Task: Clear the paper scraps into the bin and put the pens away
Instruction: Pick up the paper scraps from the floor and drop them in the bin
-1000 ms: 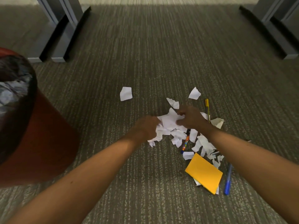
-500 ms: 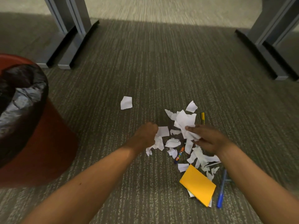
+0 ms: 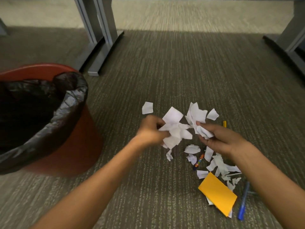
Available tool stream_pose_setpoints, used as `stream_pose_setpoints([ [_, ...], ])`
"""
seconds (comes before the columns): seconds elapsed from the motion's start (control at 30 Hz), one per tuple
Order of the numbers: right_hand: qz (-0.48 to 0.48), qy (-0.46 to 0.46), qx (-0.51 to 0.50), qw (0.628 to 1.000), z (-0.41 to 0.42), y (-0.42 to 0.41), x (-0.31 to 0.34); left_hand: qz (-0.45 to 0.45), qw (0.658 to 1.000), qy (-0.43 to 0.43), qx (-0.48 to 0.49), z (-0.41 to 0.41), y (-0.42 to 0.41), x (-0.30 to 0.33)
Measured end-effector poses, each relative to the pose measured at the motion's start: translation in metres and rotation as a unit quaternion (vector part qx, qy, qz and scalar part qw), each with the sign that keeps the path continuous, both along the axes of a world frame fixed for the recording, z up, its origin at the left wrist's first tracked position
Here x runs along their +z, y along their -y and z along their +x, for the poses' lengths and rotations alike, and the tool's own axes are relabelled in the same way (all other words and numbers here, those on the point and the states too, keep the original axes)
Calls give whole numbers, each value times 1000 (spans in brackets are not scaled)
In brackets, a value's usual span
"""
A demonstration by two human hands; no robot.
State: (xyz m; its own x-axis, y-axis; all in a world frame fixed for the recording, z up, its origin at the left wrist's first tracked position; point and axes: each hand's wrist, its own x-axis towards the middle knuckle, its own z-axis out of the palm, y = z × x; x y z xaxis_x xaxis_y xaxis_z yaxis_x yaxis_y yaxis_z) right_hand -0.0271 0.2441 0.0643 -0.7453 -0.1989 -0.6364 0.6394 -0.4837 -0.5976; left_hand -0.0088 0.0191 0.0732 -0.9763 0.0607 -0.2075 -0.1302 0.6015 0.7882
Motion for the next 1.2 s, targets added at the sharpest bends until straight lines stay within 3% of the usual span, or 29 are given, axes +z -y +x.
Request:
stream_pose_setpoints([
  [0.17,-45,-26,48,997,-2,59,68,61,993,-62,83,45,51,94],
  [0.33,-68,-103,170,978,3,148,143,57,952,-162,254,97,144,180],
  [0.5,-39,-199,312,928,14,250,189,14,909,-113,400,116,235,196],
  [0.67,99,-258,361,891,17,325,182,-86,925,39,369,109,275,168],
  [0.77,191,-264,388,862,16,345,174,-144,931,63,330,103,282,155],
  [0.9,231,-260,455,820,14,343,177,-138,931,74,329,99,289,152],
  [1.0,240,-273,462,809,8,335,183,-153,923,42,350,95,289,157],
  [1.2,194,-355,343,847,-6,283,201,-64,928,-137,341,73,241,178],
])
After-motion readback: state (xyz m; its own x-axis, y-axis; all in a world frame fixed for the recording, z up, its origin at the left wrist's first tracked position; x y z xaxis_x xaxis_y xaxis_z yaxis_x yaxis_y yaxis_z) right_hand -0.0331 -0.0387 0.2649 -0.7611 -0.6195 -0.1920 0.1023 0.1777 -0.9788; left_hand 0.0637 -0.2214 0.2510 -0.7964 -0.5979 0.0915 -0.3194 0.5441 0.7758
